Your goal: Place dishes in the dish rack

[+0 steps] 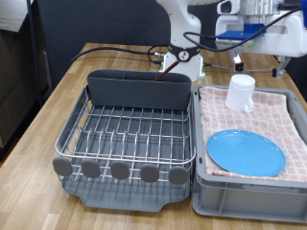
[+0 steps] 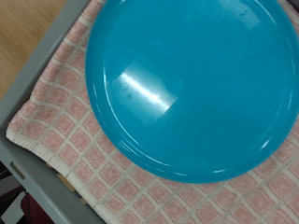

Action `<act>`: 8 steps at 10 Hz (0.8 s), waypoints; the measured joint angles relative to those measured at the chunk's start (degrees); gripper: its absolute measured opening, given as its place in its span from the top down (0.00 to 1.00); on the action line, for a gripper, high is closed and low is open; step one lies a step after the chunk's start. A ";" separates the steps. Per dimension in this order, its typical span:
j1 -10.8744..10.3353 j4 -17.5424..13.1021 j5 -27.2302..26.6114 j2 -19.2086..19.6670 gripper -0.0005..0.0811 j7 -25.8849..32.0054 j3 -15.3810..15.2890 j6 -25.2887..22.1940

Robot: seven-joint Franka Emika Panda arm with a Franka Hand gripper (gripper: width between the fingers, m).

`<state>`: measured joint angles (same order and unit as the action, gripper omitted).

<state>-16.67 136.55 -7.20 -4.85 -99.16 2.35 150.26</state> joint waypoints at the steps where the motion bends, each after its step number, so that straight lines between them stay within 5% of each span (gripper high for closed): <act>1: 0.00 1.80 -3.22 0.87 0.01 3.04 0.18 4.07; 7: 0.06 5.75 -9.61 5.32 0.01 8.37 0.97 10.49; 8: 0.04 5.81 -16.00 5.36 0.01 13.53 0.51 11.02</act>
<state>-16.63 142.36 -23.21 0.51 -85.63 2.85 161.28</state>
